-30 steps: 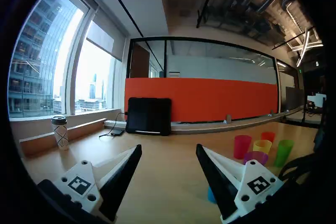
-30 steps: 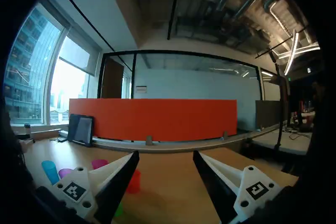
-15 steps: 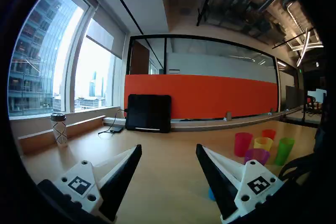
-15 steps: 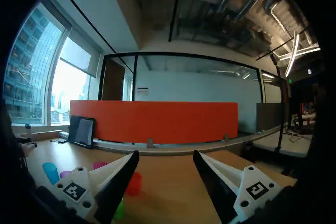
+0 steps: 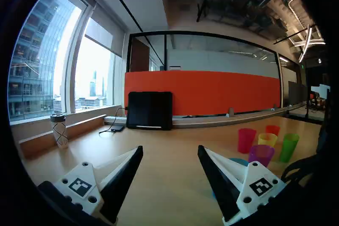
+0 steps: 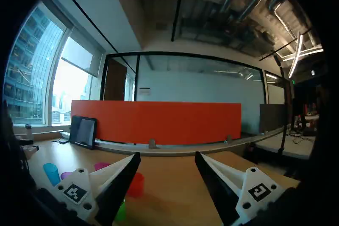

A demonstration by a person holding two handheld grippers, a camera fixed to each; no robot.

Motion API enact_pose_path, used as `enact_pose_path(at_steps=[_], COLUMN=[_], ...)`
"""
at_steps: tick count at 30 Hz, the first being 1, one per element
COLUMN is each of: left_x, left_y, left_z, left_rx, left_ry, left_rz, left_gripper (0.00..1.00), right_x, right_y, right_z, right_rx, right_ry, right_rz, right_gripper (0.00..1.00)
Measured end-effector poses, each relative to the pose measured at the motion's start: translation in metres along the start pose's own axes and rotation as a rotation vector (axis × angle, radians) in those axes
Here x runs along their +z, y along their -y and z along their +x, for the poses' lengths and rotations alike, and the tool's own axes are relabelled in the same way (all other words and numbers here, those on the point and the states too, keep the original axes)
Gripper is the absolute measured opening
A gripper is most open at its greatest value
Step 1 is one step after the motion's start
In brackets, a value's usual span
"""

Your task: Pour water

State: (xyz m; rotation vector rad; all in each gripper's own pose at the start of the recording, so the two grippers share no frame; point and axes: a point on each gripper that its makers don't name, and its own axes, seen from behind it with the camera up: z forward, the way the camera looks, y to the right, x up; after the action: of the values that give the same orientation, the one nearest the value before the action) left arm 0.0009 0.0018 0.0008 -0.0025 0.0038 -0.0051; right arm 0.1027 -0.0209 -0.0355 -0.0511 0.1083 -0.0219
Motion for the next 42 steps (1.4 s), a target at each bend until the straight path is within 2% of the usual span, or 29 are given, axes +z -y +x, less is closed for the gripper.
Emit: enact_pose_path(at_steps=[20,32,42], left_x=[0.001,0.001,0.000], left_y=[0.000,-0.001,0.000], left_z=[0.000,0.000,0.000], left_rx=[0.004,0.004,0.004], left_ry=[0.002,0.002,0.002], left_rz=[-0.001,-0.001,-0.001], left_gripper=[0.96,0.96,0.96], right_x=[0.000,0.007,0.016], right_y=[-0.006,-0.013,-0.009], right_z=[0.009,-0.004,-0.034], right_rx=[-0.022,-0.014,-0.023], right_ry=[-0.050,-0.058,-0.023], right_rz=[0.015,0.037,0.036], right_gripper=[0.99,1.00,1.00])
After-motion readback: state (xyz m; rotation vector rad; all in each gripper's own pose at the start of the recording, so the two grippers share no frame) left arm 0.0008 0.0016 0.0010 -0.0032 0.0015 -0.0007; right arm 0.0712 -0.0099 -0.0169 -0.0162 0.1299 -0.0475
